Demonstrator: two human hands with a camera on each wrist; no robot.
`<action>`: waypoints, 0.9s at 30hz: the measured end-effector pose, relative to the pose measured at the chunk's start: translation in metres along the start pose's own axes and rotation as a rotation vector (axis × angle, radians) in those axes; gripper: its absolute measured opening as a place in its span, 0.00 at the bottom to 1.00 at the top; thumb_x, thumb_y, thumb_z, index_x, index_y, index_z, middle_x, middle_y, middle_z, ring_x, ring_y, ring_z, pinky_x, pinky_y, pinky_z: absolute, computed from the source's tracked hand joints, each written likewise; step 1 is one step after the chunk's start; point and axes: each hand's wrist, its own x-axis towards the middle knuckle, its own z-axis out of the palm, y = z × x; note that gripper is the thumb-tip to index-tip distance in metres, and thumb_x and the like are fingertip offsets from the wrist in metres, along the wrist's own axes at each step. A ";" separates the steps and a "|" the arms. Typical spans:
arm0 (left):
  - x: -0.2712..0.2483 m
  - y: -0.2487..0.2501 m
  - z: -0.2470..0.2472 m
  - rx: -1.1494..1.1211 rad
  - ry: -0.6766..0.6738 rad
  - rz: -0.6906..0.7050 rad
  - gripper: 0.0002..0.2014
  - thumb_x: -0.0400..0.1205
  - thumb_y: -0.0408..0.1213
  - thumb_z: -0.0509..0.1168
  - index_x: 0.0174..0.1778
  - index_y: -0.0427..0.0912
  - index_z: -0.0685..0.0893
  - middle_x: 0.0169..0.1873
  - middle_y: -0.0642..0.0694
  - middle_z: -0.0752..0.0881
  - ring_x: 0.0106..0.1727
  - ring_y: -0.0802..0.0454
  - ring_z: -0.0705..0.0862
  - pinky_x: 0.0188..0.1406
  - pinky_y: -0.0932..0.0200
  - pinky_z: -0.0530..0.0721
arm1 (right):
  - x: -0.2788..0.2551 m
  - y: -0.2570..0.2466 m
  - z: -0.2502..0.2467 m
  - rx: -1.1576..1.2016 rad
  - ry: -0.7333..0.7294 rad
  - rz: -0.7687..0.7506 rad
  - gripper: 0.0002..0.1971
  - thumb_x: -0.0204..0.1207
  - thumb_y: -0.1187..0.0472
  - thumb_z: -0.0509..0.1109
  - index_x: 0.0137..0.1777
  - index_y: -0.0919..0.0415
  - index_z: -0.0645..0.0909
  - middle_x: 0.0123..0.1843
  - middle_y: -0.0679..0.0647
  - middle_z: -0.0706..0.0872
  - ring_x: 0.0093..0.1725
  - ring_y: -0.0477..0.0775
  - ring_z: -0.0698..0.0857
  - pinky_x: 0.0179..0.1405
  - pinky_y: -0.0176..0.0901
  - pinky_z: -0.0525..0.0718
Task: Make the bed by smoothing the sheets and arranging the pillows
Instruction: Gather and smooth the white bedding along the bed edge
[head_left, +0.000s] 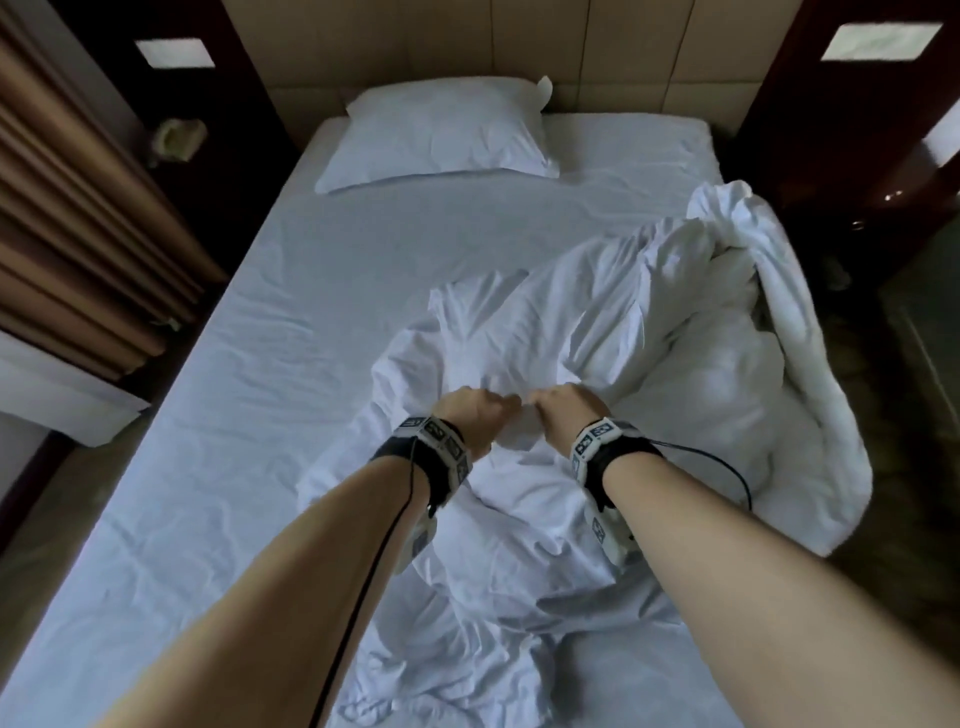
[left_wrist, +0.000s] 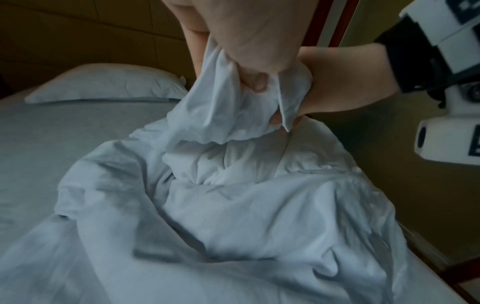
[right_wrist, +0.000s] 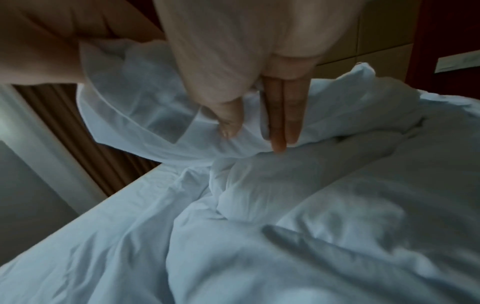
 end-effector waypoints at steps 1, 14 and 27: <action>0.004 -0.003 -0.005 0.023 -0.024 0.003 0.19 0.80 0.26 0.58 0.68 0.41 0.73 0.58 0.41 0.85 0.56 0.36 0.85 0.50 0.48 0.83 | 0.000 0.001 -0.010 -0.022 -0.021 0.007 0.16 0.78 0.69 0.59 0.60 0.56 0.82 0.53 0.60 0.88 0.55 0.64 0.87 0.54 0.53 0.86; 0.060 -0.150 -0.245 0.249 0.873 -0.524 0.41 0.85 0.52 0.57 0.86 0.42 0.40 0.86 0.41 0.42 0.86 0.41 0.43 0.81 0.30 0.44 | 0.113 0.038 -0.321 0.166 0.652 0.014 0.43 0.74 0.64 0.61 0.86 0.56 0.43 0.87 0.60 0.41 0.85 0.67 0.44 0.83 0.66 0.47; 0.104 -0.052 -0.072 0.074 0.249 -0.317 0.35 0.88 0.50 0.49 0.86 0.45 0.39 0.85 0.49 0.36 0.85 0.47 0.36 0.83 0.38 0.40 | 0.072 0.093 -0.090 0.048 0.043 0.130 0.44 0.76 0.54 0.67 0.86 0.48 0.43 0.87 0.59 0.47 0.85 0.63 0.47 0.83 0.62 0.49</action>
